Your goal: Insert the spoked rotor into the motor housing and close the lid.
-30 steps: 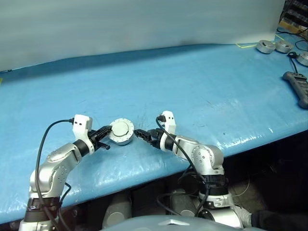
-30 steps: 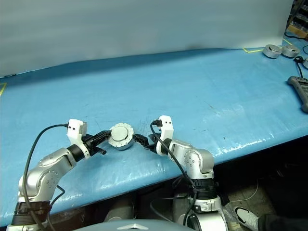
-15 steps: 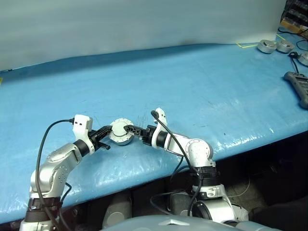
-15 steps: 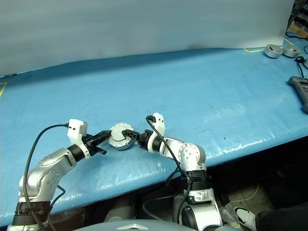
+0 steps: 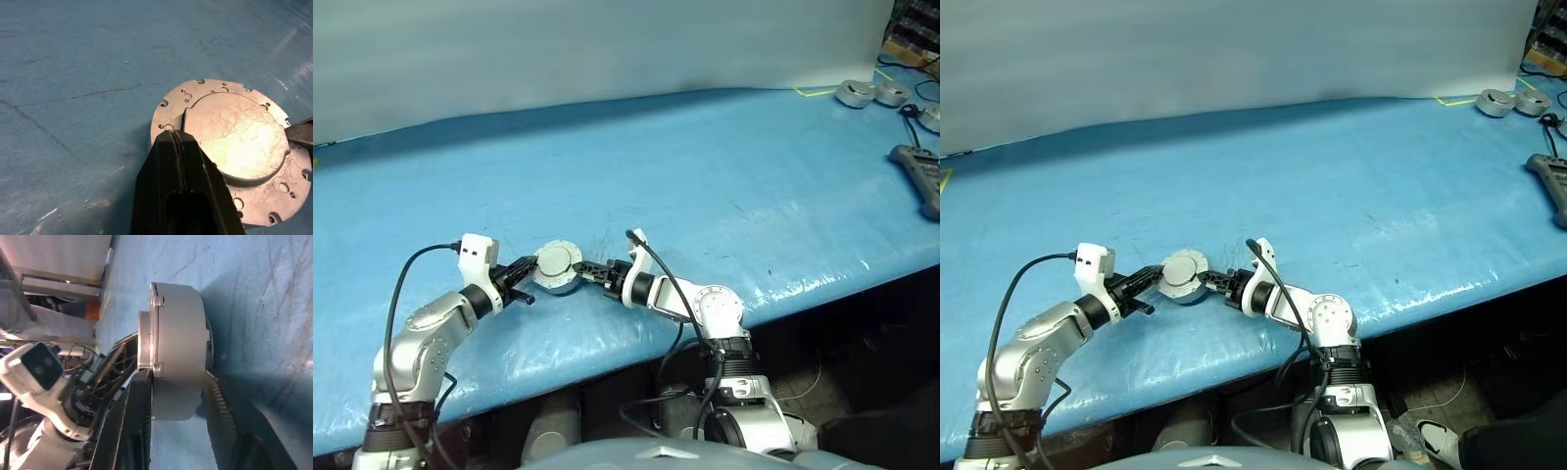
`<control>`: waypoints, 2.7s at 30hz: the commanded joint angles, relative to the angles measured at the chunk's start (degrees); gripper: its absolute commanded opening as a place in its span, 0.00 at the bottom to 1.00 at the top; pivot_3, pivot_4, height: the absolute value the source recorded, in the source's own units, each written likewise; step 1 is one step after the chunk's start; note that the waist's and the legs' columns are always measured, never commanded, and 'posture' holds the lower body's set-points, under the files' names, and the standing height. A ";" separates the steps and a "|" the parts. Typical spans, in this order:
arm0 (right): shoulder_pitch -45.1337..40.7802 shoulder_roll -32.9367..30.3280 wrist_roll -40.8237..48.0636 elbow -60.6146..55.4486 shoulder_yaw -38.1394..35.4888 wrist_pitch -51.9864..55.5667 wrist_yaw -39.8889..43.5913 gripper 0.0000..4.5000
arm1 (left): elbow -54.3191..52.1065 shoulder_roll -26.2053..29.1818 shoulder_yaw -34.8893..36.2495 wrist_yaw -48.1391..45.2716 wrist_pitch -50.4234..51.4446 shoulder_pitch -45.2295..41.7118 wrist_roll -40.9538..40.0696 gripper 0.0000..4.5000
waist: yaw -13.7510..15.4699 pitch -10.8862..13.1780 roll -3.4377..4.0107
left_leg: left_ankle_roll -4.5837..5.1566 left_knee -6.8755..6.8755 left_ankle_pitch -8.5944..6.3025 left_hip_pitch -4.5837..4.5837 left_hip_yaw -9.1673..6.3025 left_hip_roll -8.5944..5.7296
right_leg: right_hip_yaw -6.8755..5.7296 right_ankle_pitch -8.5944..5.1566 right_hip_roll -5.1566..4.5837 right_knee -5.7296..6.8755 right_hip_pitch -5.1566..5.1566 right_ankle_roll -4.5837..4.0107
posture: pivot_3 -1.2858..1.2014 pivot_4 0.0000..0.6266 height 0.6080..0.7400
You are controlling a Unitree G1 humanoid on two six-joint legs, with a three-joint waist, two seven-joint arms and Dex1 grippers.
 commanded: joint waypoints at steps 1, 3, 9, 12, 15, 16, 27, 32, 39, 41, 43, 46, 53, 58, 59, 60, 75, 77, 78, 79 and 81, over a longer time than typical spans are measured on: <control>4.38 8.92 1.32 -0.57 1.46 -0.21 -1.11 0.26 | 0.43 -0.58 -1.59 -0.89 0.35 0.40 0.18 0.00 | -0.02 0.00 0.00 | 0.00 0.00 0.00 -0.01 0.00 0.00 | 0.00 0.00 0.00 0.00 -0.01 0.00 | 0.52 0.24 1.00; 4.58 8.75 1.73 -0.72 1.63 -0.21 -1.51 0.26 | 0.49 -0.59 -1.54 -0.96 0.35 0.43 0.20 0.00 | -0.02 0.00 0.00 | 0.00 0.00 0.00 -0.01 0.00 0.00 | 0.00 0.00 0.00 -0.01 -0.01 0.00 | 0.52 0.24 1.00; 5.24 8.36 2.89 -1.29 1.81 -0.01 -2.33 0.26 | 1.49 -1.04 -1.17 -0.79 0.04 -0.56 0.03 0.00 | -0.02 0.01 0.01 | 0.00 -0.01 0.00 -0.01 0.00 0.00 | 0.00 0.00 0.00 -0.01 -0.01 0.00 | 0.52 0.24 1.00; 5.52 8.13 3.68 -1.45 1.88 0.34 -2.45 0.26 | 2.25 -1.65 -0.52 -0.70 0.42 -1.62 -0.67 0.00 | -0.02 0.01 0.00 | 0.00 -0.01 0.00 -0.01 0.00 0.00 | 0.00 0.00 0.00 -0.01 -0.01 0.00 | 0.52 0.24 1.00; 5.79 7.87 3.87 -1.44 1.99 0.36 -2.29 0.26 | 2.69 -1.80 -0.64 -0.70 0.42 -2.14 -0.26 0.00 | -0.05 0.01 0.01 | 0.00 -0.01 0.00 -0.02 0.00 0.00 | 0.00 0.00 0.00 -0.01 -0.02 0.00 | 0.52 0.24 1.00; 5.87 7.80 3.59 -1.43 2.09 0.00 -2.13 0.26 | 2.80 -1.80 -0.73 -0.71 0.39 -2.23 -0.15 0.00 | -0.09 0.01 0.01 | 0.00 -0.01 0.00 -0.02 0.00 0.00 | 0.00 0.00 0.01 -0.01 -0.02 0.00 | 0.52 0.24 1.00; 6.04 8.27 3.25 0.06 1.81 -2.11 -0.90 0.76 | 3.18 -1.21 -1.16 -0.84 0.77 -2.58 0.42 0.00 | -0.22 0.03 0.00 | 0.00 -0.08 0.00 -0.07 0.00 0.00 | 0.00 0.00 0.01 -0.08 -0.04 0.01 | 0.52 0.24 1.00; 5.92 8.68 3.80 1.14 1.17 -2.60 -0.52 0.82 | 3.25 -1.11 -1.24 -1.03 0.80 -2.63 0.68 0.00 | -0.34 0.03 0.01 | 0.00 -0.13 0.00 -0.05 -0.01 0.00 | 0.00 0.00 0.02 -0.09 -0.04 0.00 | 0.52 0.24 1.00; 5.37 8.77 5.67 2.88 1.03 -1.79 0.96 0.38 | 3.42 -1.17 -1.25 -1.28 0.83 -2.62 0.95 0.00 | -0.51 0.03 0.01 | 0.00 -0.15 0.00 -0.06 0.00 0.00 | 0.00 0.00 0.02 -0.13 -0.04 0.00 | 0.52 0.24 1.00; 5.21 8.69 5.90 3.29 1.26 -1.64 1.28 0.25 | 3.33 -1.12 -1.13 -1.39 0.88 -2.57 1.05 0.00 | -0.55 0.03 0.01 | 0.00 -0.18 0.00 -0.06 -0.01 0.00 | 0.00 0.00 0.02 -0.14 -0.04 0.00 | 0.52 0.24 1.00; 5.08 8.64 6.10 3.66 1.43 -1.44 1.49 0.25 | 3.29 -1.09 -1.06 -1.46 0.93 -2.55 1.19 0.00 | -0.64 0.03 0.01 | 0.00 -0.18 0.00 -0.06 -0.01 0.00 | 0.00 0.00 0.03 -0.15 -0.03 0.00 | 0.52 0.24 1.00; 5.00 8.56 6.48 3.91 1.54 -1.05 1.75 0.25 | 3.32 -1.14 -1.05 -1.56 0.92 -2.52 1.34 0.00 | -0.72 0.03 0.01 | 0.00 -0.18 0.00 -0.05 -0.01 0.01 | 0.01 0.00 0.03 -0.15 -0.03 0.01 | 0.52 0.24 1.00; 5.53 8.10 6.07 2.59 2.38 -1.28 3.07 0.25 | 3.47 -1.50 -0.73 -1.69 0.43 -2.73 1.37 0.00 | -0.83 0.04 0.01 | 0.00 -0.19 0.00 -0.06 -0.01 0.01 | 0.00 0.00 0.03 -0.16 -0.04 0.01 | 0.52 0.24 1.00; 6.65 8.24 6.73 1.34 0.98 -2.16 1.78 0.25 | 3.12 -5.10 5.27 1.99 1.10 -4.33 -2.98 0.13 | -0.89 0.07 -0.01 | 0.00 -0.19 0.00 -0.08 -0.01 0.01 | 0.00 0.01 0.03 -0.18 -0.04 0.02 | 0.52 0.24 1.00; 7.18 8.27 7.36 0.58 0.45 -2.21 1.21 0.25 | 2.40 -6.38 7.39 3.31 1.31 -4.72 -4.74 0.21 | -0.91 0.09 -0.05 | 0.00 -0.19 0.00 -0.11 -0.02 0.01 | 0.00 0.02 0.04 -0.20 -0.05 0.03 | 0.52 0.24 1.00; 7.54 8.29 7.81 0.05 0.11 -2.22 0.82 0.25 | 1.86 -7.19 8.76 4.12 1.57 -4.96 -5.97 0.27 | -0.93 0.11 -0.08 | 0.00 -0.19 0.00 -0.13 -0.03 0.01 | 0.00 0.03 0.04 -0.20 -0.06 0.05 | 0.52 0.24 1.00; 4.74 8.43 15.66 -5.48 -5.82 -7.35 -4.49 0.25 | 1.76 -21.52 22.24 14.71 9.56 -1.69 -38.34 1.00 | -1.22 0.28 -0.25 | 0.10 -0.19 -0.05 -0.37 -0.13 0.01 | -0.02 0.24 0.10 -0.49 -0.08 0.36 | 0.52 0.24 1.00; 3.29 8.27 15.82 -5.00 -5.83 -8.55 -4.66 0.25 | 2.17 -23.62 22.21 15.51 10.39 -0.55 -43.36 1.00 | -1.19 0.29 -0.26 | 0.10 -0.18 -0.05 -0.39 -0.12 0.00 | -0.02 0.23 0.09 -0.54 -0.07 0.34 | 0.52 0.24 1.00; 2.54 8.28 15.96 -4.80 -5.71 -9.05 -4.64 0.25 | 2.29 -24.56 21.98 15.54 10.88 0.20 -45.82 1.00 | -1.19 0.31 -0.29 | 0.10 -0.17 -0.06 -0.40 -0.13 0.00 | -0.02 0.22 0.09 -0.58 -0.06 0.34 | 0.52 0.24 1.00; 1.91 8.31 16.09 -4.60 -5.51 -9.40 -4.66 0.25 | 2.42 -25.44 21.82 15.91 11.03 0.84 -47.95 1.00 | -1.20 0.33 -0.31 | 0.10 -0.16 -0.06 -0.41 -0.13 0.01 | -0.02 0.21 0.10 -0.59 -0.06 0.31 | 0.52 0.24 1.00; 0.92 8.37 16.20 -4.34 -4.83 -9.80 -4.48 0.25 | 2.37 -26.73 21.00 16.76 11.15 2.23 -50.70 1.00 | -1.21 0.33 -0.31 | 0.10 -0.13 -0.06 -0.42 -0.13 0.01 | -0.02 0.19 0.10 -0.60 -0.06 0.28 | 0.52 0.24 1.00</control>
